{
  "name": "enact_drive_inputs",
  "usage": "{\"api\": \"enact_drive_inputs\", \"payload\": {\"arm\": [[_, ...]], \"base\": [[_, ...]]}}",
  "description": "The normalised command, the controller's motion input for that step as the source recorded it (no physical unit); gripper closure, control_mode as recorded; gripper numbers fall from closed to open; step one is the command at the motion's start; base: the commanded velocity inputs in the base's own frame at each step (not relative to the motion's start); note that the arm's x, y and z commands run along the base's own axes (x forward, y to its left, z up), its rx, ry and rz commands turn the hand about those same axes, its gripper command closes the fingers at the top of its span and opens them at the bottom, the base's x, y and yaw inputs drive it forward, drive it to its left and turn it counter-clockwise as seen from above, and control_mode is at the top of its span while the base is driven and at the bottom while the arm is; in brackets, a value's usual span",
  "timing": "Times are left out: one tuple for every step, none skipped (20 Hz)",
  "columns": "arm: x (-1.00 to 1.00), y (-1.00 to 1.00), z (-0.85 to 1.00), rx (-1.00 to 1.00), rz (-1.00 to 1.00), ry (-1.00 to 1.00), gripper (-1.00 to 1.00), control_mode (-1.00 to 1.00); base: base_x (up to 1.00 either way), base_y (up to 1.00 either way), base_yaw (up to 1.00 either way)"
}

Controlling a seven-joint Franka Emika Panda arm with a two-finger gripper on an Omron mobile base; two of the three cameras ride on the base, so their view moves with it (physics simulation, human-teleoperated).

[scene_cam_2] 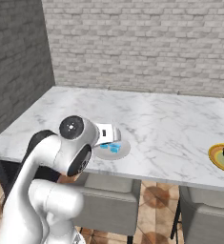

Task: Place two yogurt containers on each plate.

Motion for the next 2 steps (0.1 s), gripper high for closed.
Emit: {"api": "enact_drive_inputs", "payload": {"arm": [[-0.72, -0.51, 0.71, 0.03, 0.01, -0.29, -1.0, -1.0], [-0.64, -0.56, 0.56, 0.07, 0.0, -0.33, -1.0, -1.0]], "base": [[0.0, 0.0, 0.0], [0.0, 0.0, 0.0]]}}
